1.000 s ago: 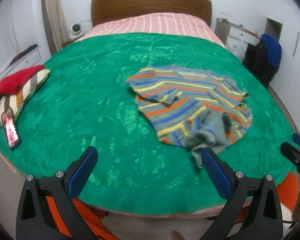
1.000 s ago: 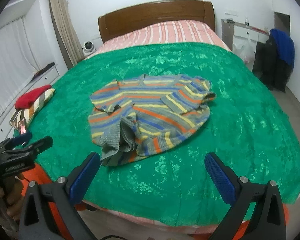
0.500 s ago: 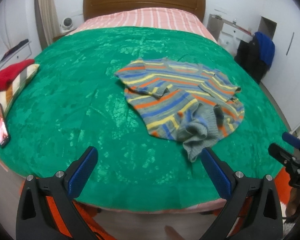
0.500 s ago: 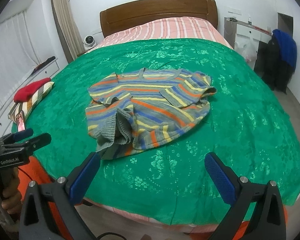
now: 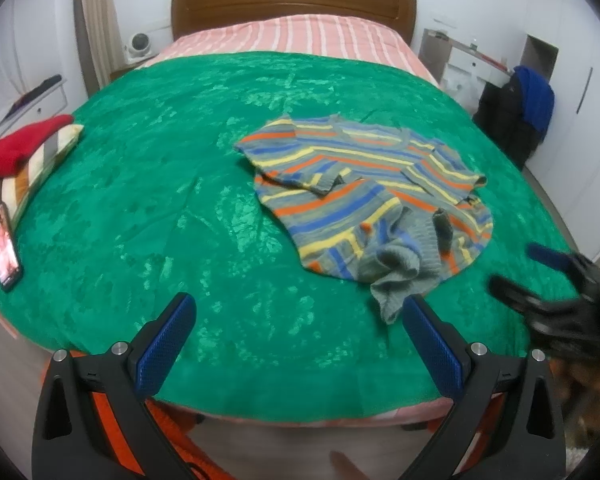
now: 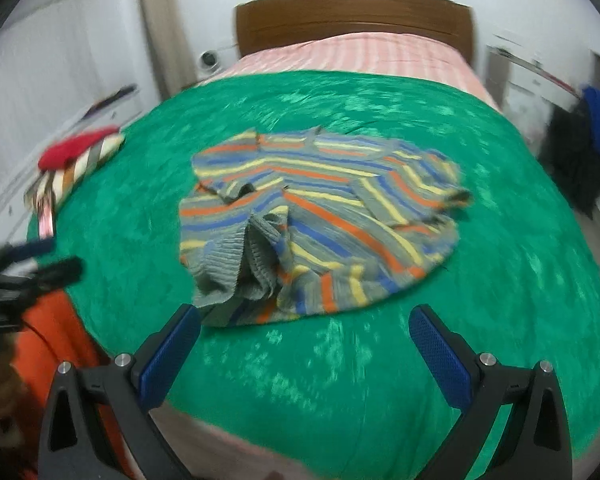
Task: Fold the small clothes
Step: 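Close the right tool on the grey ribbed cuff of the sweater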
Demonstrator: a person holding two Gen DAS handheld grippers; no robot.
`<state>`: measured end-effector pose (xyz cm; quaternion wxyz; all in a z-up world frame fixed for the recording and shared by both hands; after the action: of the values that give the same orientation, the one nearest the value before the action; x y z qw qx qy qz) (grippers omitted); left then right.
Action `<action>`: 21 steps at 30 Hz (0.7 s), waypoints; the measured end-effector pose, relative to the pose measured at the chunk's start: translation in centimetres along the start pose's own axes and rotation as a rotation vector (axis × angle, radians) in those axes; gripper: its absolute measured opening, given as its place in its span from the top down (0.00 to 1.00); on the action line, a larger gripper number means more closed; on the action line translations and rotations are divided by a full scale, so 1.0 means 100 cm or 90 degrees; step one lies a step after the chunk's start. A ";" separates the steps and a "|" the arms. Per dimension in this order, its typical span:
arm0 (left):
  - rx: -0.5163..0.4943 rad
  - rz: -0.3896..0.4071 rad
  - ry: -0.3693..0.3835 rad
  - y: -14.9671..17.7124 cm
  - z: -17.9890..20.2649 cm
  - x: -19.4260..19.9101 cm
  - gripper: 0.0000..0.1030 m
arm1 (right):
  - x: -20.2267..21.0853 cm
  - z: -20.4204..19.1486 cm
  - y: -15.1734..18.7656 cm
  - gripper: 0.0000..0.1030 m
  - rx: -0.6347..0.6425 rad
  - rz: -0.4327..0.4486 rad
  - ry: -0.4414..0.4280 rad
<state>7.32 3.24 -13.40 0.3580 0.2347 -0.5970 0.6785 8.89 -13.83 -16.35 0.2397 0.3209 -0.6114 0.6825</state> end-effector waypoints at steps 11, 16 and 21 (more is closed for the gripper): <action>0.020 -0.010 -0.035 0.009 -0.025 0.001 0.00 | -0.070 -0.029 -0.014 0.93 0.059 -0.017 -0.173; 0.038 -0.027 -0.031 0.018 -0.044 -0.011 0.01 | 0.020 0.002 0.013 0.93 0.145 0.018 -0.169; 0.029 -0.071 -0.001 0.030 -0.030 -0.033 0.01 | 0.032 0.074 0.070 0.86 0.175 -0.072 -0.035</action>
<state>7.44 5.43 -18.37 0.3898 0.2760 -0.5677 0.6705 2.73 -22.27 -18.41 0.2148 0.4030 -0.4991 0.7364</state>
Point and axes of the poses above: each gripper's, at about its wrist camera, not at the fingertips, and x roughly against the way its jaws point, z to its right, y to its underside, the point moved 10 cm from there along -x, roughly the way its jaws point, and after that the axes turned 8 degrees about y, right-handed, at the moved point
